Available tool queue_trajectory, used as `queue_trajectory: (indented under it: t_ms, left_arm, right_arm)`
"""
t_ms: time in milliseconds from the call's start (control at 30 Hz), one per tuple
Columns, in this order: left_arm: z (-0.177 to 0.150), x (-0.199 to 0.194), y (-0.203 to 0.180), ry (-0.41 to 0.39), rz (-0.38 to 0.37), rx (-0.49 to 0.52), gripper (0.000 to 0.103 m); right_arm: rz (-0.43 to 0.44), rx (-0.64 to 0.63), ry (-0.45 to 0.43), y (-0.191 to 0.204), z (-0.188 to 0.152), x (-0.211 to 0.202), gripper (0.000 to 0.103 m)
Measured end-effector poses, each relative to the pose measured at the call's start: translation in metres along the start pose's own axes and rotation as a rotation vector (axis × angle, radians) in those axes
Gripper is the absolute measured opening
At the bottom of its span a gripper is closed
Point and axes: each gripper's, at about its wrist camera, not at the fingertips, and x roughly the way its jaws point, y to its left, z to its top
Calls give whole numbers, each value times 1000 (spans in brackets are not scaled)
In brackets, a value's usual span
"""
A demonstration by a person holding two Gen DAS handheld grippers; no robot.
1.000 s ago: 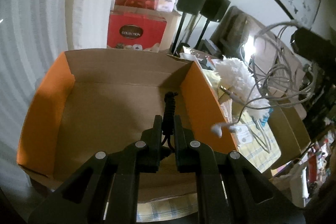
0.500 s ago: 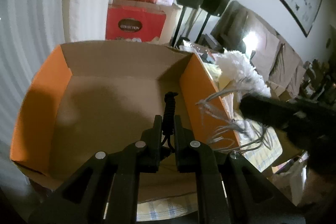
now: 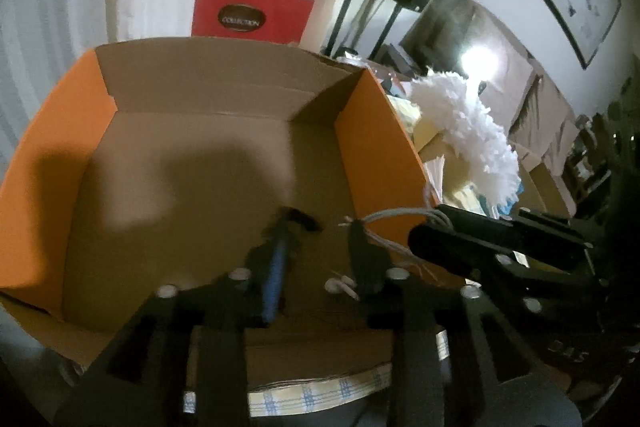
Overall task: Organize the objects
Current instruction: 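Open both grippers to drop lanyard and cable into the orange box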
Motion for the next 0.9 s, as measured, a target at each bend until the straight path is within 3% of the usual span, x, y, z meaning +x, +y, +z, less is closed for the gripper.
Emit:
queue_trajectory:
  t_ms: [67, 133, 233, 433, 700, 833, 900]
  left_arm:
    - [1, -4, 2, -9, 0, -11, 47]
    - [2, -8, 4, -19, -7, -21, 54]
    - [5, -15, 6, -36, -13, -38, 62]
    - [9, -29, 9, -63, -7, -52, 65]
    - [10, -36, 1, -89, 29, -31, 92]
    - [11, -38, -7, -101, 34, -13, 102]
    - [12, -39, -13, -106, 39, -3, 102]
  right_arm:
    - [0, 1, -11, 0, 0, -5, 44]
    - [-2, 1, -17, 0, 1, -9, 54]
    - [6, -3, -27, 2, 3, -14, 55]
    - [9, -26, -60, 9, 4, -29, 55]
    - [-46, -12, -88, -2, 0, -52, 65]
    - [-84, 18, -95, -18, -7, -63, 70]
    - [-95, 34, -97, -27, -10, -68, 72]
